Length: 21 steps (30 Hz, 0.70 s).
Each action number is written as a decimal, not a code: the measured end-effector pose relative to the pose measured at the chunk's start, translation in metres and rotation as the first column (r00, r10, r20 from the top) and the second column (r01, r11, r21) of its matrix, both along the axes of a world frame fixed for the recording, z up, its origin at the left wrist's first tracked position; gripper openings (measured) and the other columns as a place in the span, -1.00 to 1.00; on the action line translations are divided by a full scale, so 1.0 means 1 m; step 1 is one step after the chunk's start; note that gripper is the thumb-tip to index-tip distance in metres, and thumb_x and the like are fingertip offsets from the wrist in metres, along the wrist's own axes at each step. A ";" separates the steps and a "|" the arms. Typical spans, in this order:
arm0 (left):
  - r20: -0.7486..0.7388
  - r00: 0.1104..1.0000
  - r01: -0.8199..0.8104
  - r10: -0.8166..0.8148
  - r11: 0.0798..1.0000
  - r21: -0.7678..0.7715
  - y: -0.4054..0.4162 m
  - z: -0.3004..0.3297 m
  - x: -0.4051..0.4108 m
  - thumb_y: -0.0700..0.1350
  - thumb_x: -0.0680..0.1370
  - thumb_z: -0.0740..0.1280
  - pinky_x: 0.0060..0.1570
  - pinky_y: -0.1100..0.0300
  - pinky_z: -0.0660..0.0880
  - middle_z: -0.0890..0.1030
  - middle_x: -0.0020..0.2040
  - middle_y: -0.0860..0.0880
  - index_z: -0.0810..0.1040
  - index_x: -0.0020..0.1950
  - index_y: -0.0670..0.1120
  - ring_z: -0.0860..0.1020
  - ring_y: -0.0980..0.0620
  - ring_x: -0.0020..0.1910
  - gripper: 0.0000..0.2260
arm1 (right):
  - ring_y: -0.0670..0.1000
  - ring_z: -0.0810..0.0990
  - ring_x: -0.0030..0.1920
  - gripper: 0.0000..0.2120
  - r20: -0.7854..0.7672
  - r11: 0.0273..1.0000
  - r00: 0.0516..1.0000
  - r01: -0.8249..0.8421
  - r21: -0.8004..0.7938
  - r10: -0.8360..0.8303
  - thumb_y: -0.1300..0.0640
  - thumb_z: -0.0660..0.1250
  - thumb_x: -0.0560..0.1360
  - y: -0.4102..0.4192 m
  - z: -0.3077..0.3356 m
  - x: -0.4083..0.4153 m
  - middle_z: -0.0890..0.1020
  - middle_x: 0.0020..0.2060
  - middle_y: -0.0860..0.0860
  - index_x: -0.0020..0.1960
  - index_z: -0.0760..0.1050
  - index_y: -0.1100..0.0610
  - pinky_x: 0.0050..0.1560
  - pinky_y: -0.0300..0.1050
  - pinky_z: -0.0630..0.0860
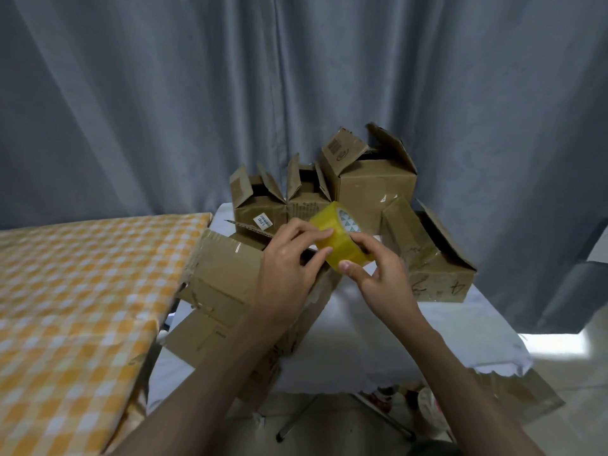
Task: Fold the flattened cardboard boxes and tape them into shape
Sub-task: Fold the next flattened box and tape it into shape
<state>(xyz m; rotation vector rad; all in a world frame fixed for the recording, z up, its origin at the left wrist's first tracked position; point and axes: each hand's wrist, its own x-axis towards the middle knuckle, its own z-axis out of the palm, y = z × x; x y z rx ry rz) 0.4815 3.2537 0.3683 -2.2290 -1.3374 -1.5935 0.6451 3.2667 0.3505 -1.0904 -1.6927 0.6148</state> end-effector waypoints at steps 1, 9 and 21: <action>-0.001 1.000 -0.002 0.002 1.000 0.005 0.000 0.001 0.001 -0.24 0.48 0.50 -0.04 0.02 0.55 0.60 -0.04 -0.09 0.68 0.04 -0.22 0.57 -0.02 -0.02 -0.84 | -0.36 0.46 0.08 -0.64 0.007 1.000 1.000 0.003 0.000 -0.003 0.22 0.45 0.50 0.000 0.000 0.000 0.56 0.07 -0.16 0.19 0.48 -0.10 -0.01 -0.58 0.33; -0.081 0.995 0.043 -0.050 0.996 -0.083 0.005 0.011 0.003 -0.20 0.56 0.41 0.01 0.04 0.53 0.51 0.03 -0.04 0.57 0.34 -0.11 0.51 0.03 0.02 -0.66 | -0.03 0.51 0.19 -0.64 0.035 0.999 0.999 0.042 -0.029 -0.041 0.15 0.46 0.51 0.000 -0.001 -0.001 0.59 0.17 -0.05 0.28 0.53 0.00 0.24 0.01 0.48; 0.041 0.990 0.141 -0.138 0.988 -0.071 0.009 0.030 -0.004 -0.24 0.46 0.50 0.01 0.20 0.55 0.59 -0.06 -0.01 0.74 -0.04 -0.12 0.55 0.15 -0.01 -0.89 | 0.05 0.50 0.26 -0.62 0.076 0.999 0.996 0.052 0.010 -0.053 0.15 0.46 0.50 -0.003 0.005 -0.001 0.59 0.19 -0.09 0.31 0.55 0.02 0.32 0.25 0.38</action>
